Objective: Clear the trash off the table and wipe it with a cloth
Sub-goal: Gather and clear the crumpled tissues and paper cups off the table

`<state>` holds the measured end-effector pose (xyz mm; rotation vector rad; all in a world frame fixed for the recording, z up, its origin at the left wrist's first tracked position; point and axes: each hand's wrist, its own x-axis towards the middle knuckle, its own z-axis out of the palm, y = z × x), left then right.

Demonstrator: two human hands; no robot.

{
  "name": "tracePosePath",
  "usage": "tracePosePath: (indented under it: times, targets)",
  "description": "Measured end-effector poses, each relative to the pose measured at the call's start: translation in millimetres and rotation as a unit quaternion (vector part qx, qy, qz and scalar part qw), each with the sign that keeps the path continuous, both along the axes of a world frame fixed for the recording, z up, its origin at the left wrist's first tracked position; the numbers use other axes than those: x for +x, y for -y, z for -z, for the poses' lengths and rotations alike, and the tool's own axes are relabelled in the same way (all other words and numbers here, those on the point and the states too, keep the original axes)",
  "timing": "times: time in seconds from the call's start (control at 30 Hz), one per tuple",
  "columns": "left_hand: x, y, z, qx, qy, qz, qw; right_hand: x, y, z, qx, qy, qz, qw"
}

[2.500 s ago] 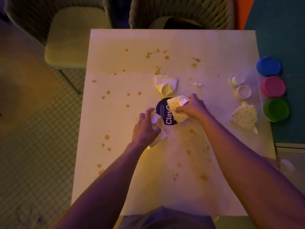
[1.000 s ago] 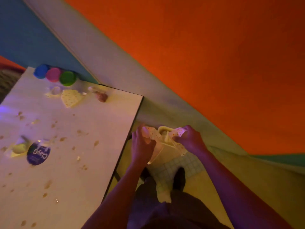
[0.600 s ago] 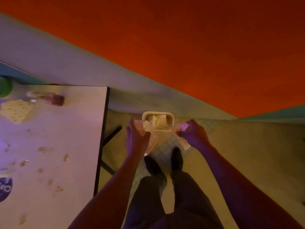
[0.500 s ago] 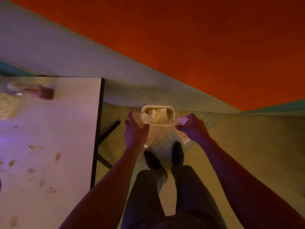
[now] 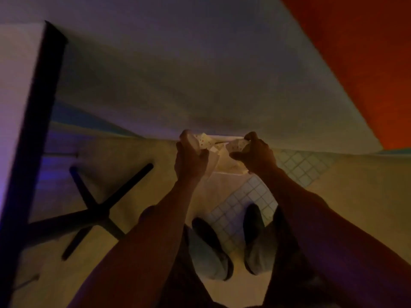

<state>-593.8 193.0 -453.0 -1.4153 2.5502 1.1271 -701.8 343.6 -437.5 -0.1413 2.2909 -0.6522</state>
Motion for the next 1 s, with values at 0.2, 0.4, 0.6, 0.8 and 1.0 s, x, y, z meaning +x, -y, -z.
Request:
tracePosePath:
  times: [0.2,0.4,0.6,0.8,1.0]
  targets:
    - [-24.3,7.0,108.3,0.032,0.040,-0.012,0.999,-9.8,19.1,105.5,0.011,0.030,-0.009,0.999]
    - [-31.7,9.5,192.5,0.063,0.099,0.001,0.993,-16.2,37.1,203.7,0.019,0.041,-0.066,0.997]
    - [-51.2,21.5,236.9,0.112,0.094,-0.080,0.986,-27.3,49.2,309.8,0.032,0.027,-0.086,0.995]
    - [-57.7,27.8,261.1,0.056,0.138,-0.015,0.989,-9.9,52.4,255.6,0.085,-0.014,-0.109,0.990]
    - [-54.8,26.1,226.4,0.019,0.165,0.034,0.986,-13.6,62.2,242.6,0.120,-0.037,-0.177,0.976]
